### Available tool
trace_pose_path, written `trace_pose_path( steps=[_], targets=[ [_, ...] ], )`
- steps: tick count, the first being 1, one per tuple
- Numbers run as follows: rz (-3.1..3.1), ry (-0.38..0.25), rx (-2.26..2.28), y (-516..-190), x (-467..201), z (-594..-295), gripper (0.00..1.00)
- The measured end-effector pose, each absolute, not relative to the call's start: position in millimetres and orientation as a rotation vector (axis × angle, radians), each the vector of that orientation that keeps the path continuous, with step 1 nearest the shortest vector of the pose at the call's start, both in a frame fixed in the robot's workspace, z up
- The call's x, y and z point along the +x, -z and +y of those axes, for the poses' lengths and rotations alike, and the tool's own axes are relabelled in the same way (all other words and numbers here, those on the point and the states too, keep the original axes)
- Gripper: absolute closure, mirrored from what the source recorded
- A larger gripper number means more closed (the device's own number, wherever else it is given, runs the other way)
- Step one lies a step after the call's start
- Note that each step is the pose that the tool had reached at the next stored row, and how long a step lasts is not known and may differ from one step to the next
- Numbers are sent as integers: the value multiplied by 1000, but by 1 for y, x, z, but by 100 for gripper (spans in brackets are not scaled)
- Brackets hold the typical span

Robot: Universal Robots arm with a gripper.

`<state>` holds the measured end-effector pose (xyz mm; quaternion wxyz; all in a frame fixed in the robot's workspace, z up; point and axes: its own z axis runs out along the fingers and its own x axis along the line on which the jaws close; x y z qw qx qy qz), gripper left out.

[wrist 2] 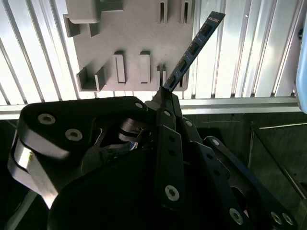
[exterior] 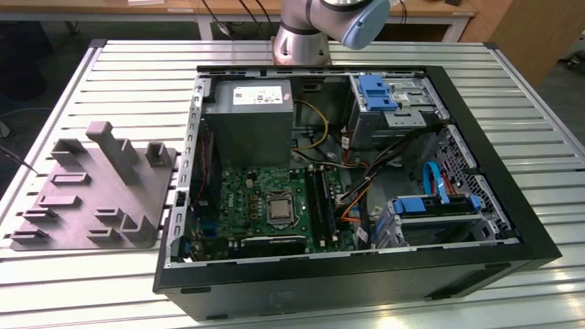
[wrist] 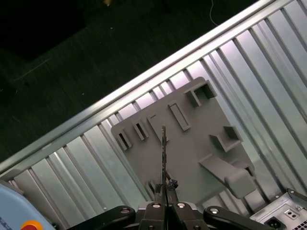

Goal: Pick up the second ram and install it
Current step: 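Pick up the second ram and move it above second insertion slot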

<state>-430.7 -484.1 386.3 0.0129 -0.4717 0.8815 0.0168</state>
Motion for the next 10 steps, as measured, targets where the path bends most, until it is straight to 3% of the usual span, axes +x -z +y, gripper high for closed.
trace_pose_path(
  steps=[10],
  targets=[
    [2755, -52, -1454, -390, -431, -484, 89]
  ],
)
